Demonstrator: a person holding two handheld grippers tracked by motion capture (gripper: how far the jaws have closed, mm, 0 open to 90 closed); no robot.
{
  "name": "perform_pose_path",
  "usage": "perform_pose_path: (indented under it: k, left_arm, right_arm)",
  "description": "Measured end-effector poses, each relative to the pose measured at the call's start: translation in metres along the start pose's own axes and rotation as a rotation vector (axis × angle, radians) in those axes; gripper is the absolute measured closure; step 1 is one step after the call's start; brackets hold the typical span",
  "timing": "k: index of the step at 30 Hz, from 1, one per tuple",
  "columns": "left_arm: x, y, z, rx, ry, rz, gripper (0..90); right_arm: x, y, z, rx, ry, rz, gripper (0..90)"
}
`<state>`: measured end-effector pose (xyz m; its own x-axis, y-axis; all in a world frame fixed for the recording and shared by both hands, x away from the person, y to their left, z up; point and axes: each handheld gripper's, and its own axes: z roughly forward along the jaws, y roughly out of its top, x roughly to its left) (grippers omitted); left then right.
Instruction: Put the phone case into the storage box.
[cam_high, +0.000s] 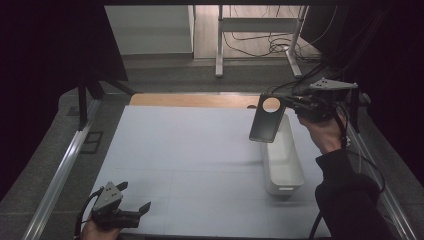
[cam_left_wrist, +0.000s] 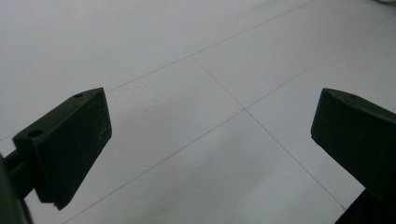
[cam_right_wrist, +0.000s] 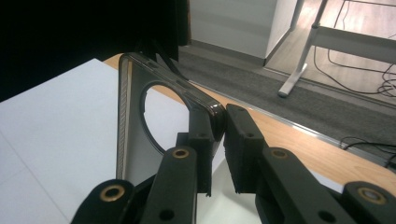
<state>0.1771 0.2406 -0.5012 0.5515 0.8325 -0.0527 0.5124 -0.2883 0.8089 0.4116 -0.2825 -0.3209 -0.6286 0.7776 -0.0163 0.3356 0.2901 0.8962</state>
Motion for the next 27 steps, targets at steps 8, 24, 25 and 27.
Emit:
perform_pose_path:
  k: [8,24,25,27]
  left_arm:
    - [0.000,0.000,0.001,0.004,-0.002,-0.007,0.0]
    - [0.001,0.000,0.001,0.017,-0.006,-0.019,0.0]
    - [0.001,0.000,0.001,0.018,-0.006,-0.018,0.0]
    - [0.001,0.000,0.001,0.019,-0.005,-0.016,0.0]
  right_arm:
    - [-0.011,0.005,-0.001,-0.004,-0.024,-0.004,80.2]
    - [-0.037,0.013,0.004,-0.002,-0.079,-0.042,80.2]
    - [-0.039,0.014,0.004,0.000,-0.082,-0.043,80.3]
    - [-0.042,0.014,0.005,-0.001,-0.087,-0.048,80.3]
